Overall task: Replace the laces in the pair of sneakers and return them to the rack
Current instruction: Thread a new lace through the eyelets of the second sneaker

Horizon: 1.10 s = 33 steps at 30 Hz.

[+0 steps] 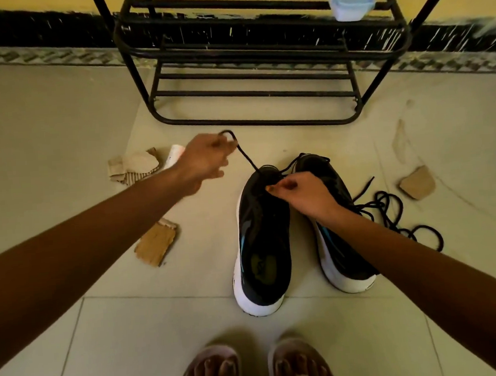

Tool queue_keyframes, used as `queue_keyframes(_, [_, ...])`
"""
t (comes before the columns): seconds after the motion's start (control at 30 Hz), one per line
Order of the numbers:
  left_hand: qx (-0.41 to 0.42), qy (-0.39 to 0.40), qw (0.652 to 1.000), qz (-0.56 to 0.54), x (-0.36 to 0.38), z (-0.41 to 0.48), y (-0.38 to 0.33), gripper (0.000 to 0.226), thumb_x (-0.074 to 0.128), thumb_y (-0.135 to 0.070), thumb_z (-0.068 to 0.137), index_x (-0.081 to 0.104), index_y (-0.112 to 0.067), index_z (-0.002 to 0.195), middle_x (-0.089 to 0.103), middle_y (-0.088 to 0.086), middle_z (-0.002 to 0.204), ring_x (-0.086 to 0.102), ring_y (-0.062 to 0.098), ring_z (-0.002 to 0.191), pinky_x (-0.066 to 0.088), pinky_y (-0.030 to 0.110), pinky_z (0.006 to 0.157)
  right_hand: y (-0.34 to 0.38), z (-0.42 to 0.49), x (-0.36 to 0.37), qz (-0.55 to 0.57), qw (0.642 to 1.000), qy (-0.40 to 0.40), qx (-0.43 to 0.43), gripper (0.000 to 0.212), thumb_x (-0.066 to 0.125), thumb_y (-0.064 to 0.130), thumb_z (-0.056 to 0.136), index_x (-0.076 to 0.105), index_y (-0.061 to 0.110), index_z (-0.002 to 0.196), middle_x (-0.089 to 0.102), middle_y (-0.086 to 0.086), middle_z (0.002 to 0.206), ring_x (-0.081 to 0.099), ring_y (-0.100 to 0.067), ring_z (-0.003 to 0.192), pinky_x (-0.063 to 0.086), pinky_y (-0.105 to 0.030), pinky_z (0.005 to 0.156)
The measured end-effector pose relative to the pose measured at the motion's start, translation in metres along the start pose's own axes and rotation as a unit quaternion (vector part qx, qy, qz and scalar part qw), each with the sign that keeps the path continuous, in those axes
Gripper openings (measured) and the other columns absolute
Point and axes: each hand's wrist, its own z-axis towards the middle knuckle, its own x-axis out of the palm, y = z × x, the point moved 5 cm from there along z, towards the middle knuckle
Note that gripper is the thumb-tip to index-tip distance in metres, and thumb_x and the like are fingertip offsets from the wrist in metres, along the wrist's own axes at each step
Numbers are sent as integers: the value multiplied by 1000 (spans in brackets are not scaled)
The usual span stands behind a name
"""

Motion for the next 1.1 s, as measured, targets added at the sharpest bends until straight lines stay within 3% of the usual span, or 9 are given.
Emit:
queue_keyframes(0.1, [-74, 69, 984, 148, 20, -10, 27, 51, 58, -26, 92, 41, -8, 137, 57, 11, 116, 57, 23, 103, 50, 38, 86, 1, 9, 13, -50, 998, -33, 1, 48, 65, 40, 85, 66, -8, 92, 66, -25, 87, 63, -34, 80, 51, -44, 77])
queue_keyframes(0.2, [-41, 128, 952, 274, 38, -23, 45, 51, 65, -37, 85, 50, -11, 127, 61, 9, 114, 58, 19, 96, 47, 31, 80, 1, 19, 20, -32, 999, -38, 10, 25, 65, 25, 87, 69, 0, 87, 69, -16, 87, 65, -26, 81, 51, -37, 78])
queue_keyframes(0.33, [45, 133, 911, 388, 53, -31, 57, 65, 70, -50, 76, 48, -11, 123, 58, 5, 114, 57, 21, 102, 48, 34, 85, -1, 25, 18, 149, 984, -11, 96, 11, 66, 18, 86, 65, 12, 77, 64, -4, 77, 59, -16, 73, 49, -28, 69])
queue_keyframes(0.43, [91, 76, 917, 381, 54, -20, 54, 63, 70, -52, 75, 49, -13, 120, 57, 7, 114, 58, 22, 100, 46, 31, 77, 5, 23, 15, 254, 955, 35, 148, 12, 64, 23, 88, 62, 14, 80, 60, 1, 72, 51, -9, 59, 42, -19, 53])
queue_keyframes(0.57, [121, 43, 929, 346, 59, -3, 49, 38, 67, -44, 80, 61, -17, 107, 65, 4, 104, 61, 22, 96, 43, 27, 72, 19, 23, 9, 353, 919, 93, 149, 16, 54, 15, 93, 66, 8, 101, 64, -1, 79, 59, -10, 67, 50, -19, 60])
queue_keyframes(0.7, [31, 14, 984, 177, 58, 9, 65, 13, 65, -29, 86, 66, -18, 81, 64, 1, 81, 59, 18, 79, 48, 30, 76, 13, 28, -8, 274, 954, 15, 124, 19, 49, 2, 94, 66, 4, 102, 66, -4, 82, 60, -11, 67, 53, -19, 60])
queue_keyframes(0.8, [-26, 15, 995, 92, 53, 9, 71, 13, 63, -21, 89, 60, -16, 77, 57, 1, 71, 54, 14, 63, 51, 28, 63, 0, 26, -6, 157, 980, 12, 125, 14, 55, -3, 89, 64, 1, 99, 64, -10, 85, 62, -15, 70, 54, -20, 59])
queue_keyframes(0.97, [70, 59, 967, 236, 52, 2, 65, 21, 77, -27, 75, 66, -16, 90, 62, -1, 78, 57, 11, 71, 46, 26, 70, -6, 21, 10, 108, 986, 52, 114, 27, 67, -1, 77, 64, 12, 101, 65, -9, 94, 61, -14, 79, 52, -22, 62])
queue_keyframes(1.1, [83, 66, 949, 296, 59, 4, 63, 15, 73, -21, 78, 65, -15, 88, 58, -4, 80, 54, 10, 76, 38, 16, 61, -7, 22, 17, 100, 987, 77, 99, 45, 69, -3, 70, 58, 19, 108, 66, -9, 102, 62, -19, 86, 51, -29, 67])
